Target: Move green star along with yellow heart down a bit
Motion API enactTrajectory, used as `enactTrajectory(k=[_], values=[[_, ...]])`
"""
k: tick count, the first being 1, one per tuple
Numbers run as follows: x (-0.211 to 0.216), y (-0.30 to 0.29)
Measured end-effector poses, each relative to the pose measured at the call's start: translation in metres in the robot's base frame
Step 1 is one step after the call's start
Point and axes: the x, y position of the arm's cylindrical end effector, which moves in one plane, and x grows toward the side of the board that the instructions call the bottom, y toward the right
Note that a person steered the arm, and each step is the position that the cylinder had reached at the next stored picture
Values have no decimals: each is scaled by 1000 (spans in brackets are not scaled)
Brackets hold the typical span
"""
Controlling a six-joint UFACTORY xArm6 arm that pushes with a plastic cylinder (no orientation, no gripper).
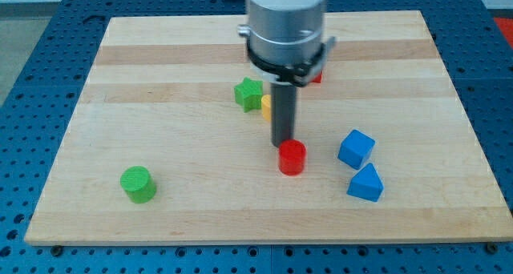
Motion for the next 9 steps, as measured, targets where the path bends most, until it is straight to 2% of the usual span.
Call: enactTrajectory(k=[2,3,4,6,9], values=[[3,-75],[7,-74],[9,-38],[7,-42],[-58,-123]])
